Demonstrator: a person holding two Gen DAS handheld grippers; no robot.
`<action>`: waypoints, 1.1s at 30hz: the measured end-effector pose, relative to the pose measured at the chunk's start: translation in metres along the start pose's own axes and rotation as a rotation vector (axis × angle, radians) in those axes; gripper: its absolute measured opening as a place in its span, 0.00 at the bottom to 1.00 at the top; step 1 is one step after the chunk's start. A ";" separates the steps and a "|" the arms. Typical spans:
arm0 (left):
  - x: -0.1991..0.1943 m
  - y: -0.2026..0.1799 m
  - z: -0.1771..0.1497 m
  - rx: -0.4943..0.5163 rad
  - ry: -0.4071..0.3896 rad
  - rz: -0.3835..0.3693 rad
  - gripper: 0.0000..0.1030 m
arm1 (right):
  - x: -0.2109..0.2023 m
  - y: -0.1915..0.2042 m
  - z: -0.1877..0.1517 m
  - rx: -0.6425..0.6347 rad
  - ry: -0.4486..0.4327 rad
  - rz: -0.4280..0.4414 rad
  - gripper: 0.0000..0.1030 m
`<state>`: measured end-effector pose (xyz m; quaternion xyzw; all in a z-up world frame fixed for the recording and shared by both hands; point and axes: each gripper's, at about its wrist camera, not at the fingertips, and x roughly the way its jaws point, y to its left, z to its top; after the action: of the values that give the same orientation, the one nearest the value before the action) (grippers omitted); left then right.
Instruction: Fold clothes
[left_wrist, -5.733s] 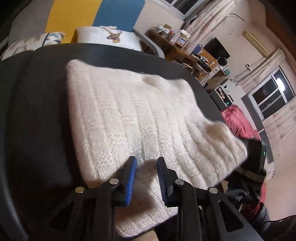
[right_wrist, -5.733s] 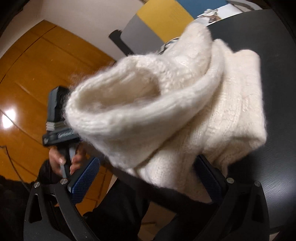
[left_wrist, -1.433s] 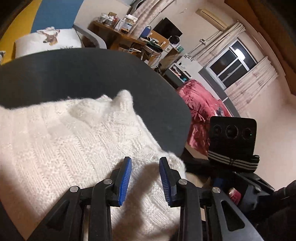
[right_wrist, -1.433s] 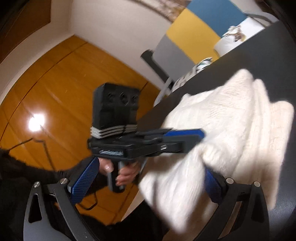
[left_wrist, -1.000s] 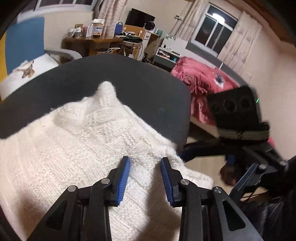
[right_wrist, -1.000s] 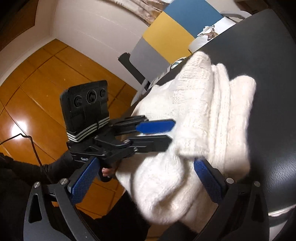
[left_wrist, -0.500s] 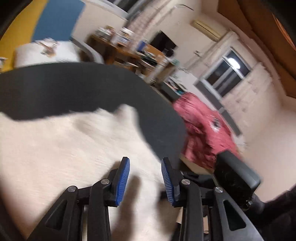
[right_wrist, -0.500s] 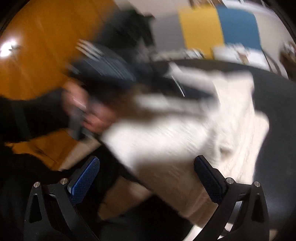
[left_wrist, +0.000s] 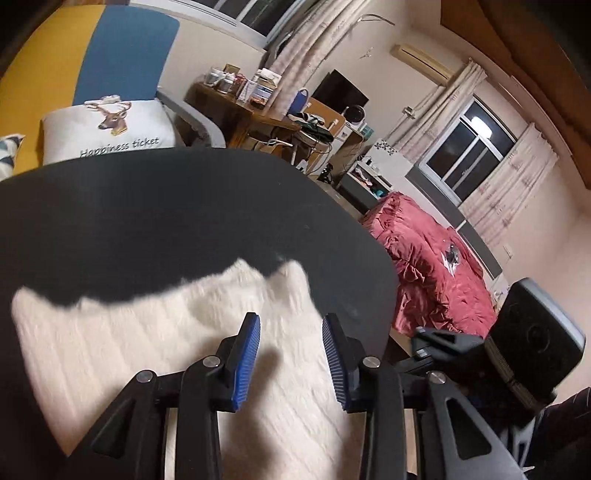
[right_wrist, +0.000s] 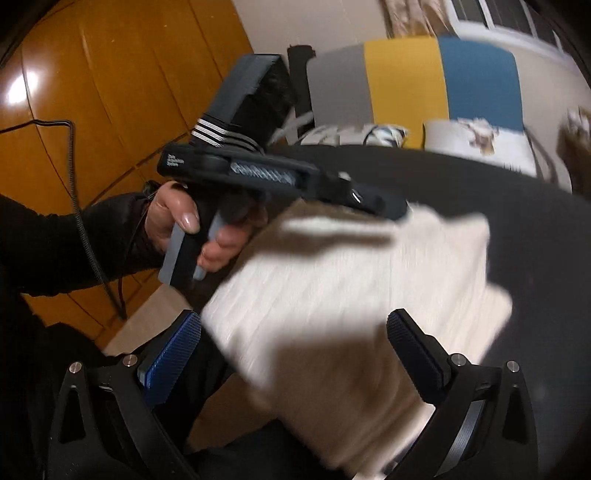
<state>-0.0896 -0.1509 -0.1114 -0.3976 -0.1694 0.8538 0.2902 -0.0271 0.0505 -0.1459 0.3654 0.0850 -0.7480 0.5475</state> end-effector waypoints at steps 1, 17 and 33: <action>0.004 0.000 0.005 0.007 0.006 -0.010 0.34 | 0.009 -0.004 0.002 0.001 0.014 -0.014 1.00; 0.058 0.019 0.064 0.127 0.221 0.061 0.34 | 0.047 -0.038 -0.047 0.135 -0.046 -0.067 0.99; 0.122 0.015 0.062 0.107 0.353 0.127 0.44 | 0.042 -0.040 -0.043 0.102 -0.060 -0.054 0.99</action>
<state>-0.2059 -0.0894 -0.1518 -0.5349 -0.0447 0.7954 0.2815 -0.0487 0.0569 -0.2146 0.3678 0.0402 -0.7764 0.5102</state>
